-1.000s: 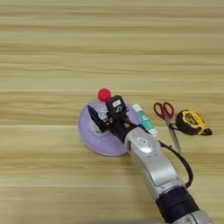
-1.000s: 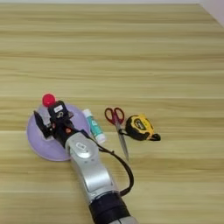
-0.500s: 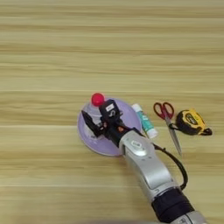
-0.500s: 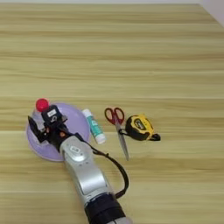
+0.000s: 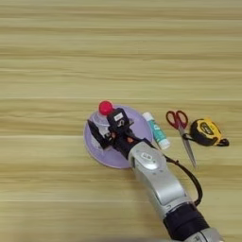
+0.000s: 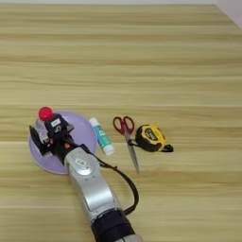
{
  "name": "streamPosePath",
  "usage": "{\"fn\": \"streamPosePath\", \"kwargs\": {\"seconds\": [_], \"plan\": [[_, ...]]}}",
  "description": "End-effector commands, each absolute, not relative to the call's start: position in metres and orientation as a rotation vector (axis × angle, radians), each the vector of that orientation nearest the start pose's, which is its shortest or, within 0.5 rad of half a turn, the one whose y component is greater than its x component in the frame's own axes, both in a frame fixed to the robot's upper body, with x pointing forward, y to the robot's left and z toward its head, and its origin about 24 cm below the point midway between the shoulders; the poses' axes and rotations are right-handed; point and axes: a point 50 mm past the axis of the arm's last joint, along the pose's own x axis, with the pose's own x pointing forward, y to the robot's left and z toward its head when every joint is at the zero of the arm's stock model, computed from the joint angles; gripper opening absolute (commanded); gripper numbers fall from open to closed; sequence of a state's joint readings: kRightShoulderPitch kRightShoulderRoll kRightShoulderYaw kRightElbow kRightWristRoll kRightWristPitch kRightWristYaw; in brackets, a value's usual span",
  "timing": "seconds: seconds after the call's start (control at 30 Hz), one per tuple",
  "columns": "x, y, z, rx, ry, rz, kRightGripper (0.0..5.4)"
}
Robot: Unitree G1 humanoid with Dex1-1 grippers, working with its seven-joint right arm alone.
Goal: Move the objects on the table
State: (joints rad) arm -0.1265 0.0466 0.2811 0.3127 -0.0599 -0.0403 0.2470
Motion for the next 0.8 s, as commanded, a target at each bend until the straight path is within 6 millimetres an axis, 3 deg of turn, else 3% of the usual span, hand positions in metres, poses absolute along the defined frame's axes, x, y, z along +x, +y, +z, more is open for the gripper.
{"fn": "streamPosePath", "kwargs": {"seconds": [0.03, 0.37, 0.8], "plan": [[0.2693, -0.0431, 0.0364, -0.059, -0.006, 0.574, 4.25], [0.2696, -0.0432, 0.0361, -0.060, -0.005, 0.574, 5.29], [0.2692, -0.0432, 0.0369, -0.062, -0.009, 0.575, 5.38]]}}
